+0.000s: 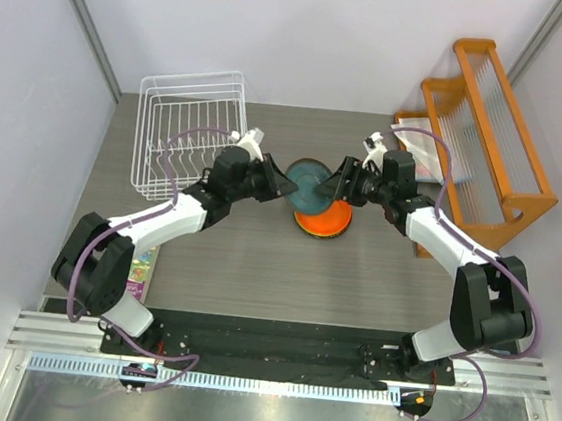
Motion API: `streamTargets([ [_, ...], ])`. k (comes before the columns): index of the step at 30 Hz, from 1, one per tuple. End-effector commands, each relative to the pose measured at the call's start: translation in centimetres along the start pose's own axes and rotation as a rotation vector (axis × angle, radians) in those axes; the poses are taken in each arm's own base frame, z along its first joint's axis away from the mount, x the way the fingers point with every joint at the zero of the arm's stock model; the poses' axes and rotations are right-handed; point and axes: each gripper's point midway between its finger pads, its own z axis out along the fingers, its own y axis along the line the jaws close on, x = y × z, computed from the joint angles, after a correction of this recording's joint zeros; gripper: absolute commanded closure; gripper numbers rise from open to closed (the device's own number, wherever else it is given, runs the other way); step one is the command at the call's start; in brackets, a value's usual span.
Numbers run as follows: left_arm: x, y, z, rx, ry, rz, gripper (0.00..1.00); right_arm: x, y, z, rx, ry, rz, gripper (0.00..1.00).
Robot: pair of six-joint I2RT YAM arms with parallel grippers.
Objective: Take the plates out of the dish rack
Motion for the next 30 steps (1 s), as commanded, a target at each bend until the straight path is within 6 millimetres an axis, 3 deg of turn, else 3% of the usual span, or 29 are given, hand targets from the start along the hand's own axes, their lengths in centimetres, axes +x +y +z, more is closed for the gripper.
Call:
streamTargets([
  [1, -1.2, -5.1, 0.4, 0.161, -0.061, 0.017, 1.00, -0.2, 2.0, 1.2, -0.109, 0.001, -0.001, 0.32],
  [4, -1.1, -5.9, 0.5, 0.182, -0.059, 0.025, 1.00, 0.3, 2.0, 1.6, -0.115, 0.015, 0.002, 0.39],
  [8, -1.5, -6.0, 0.2, 0.175, -0.077, 0.040, 1.00, 0.3, 1.7, 1.3, -0.098, -0.002, -0.010, 0.99],
  [12, -1.7, -4.4, 0.0, 0.098, -0.094, 0.059, 0.97, 0.1, 0.7, 0.7, -0.024, -0.014, -0.034, 0.99],
  [14, -1.8, -4.0, -0.1, 0.077, -0.097, 0.072, 0.67, -0.3, 0.2, 0.2, 0.022, -0.034, -0.043, 0.99],
  [15, -1.8, -3.7, -0.1, 0.061, -0.098, 0.089, 0.38, -0.2, -0.3, 0.0, 0.046, -0.032, -0.045, 0.99],
  [17, -2.0, -2.5, -0.1, -0.002, -0.107, 0.103, 0.24, -0.7, -0.9, -0.3, 0.084, -0.051, -0.051, 0.99],
  [18, -2.2, -2.1, -0.4, -0.030, -0.120, 0.119, 0.10, -0.5, -1.4, -0.7, 0.107, -0.042, -0.049, 0.99],
  [20, -2.2, -0.6, -0.9, -0.103, -0.124, 0.142, 0.02, -0.8, -2.2, -1.1, 0.144, -0.049, -0.048, 0.99],
  [21, -3.2, 0.3, -1.5, -0.166, -0.172, 0.172, 0.01, -0.6, -2.8, -1.2, 0.173, -0.043, -0.050, 0.99],
  [30, -5.3, 7.2, -6.8, -0.548, -0.294, 0.313, 0.01, 0.2, -6.9, -0.9, 0.265, -0.004, -0.026, 0.99],
])
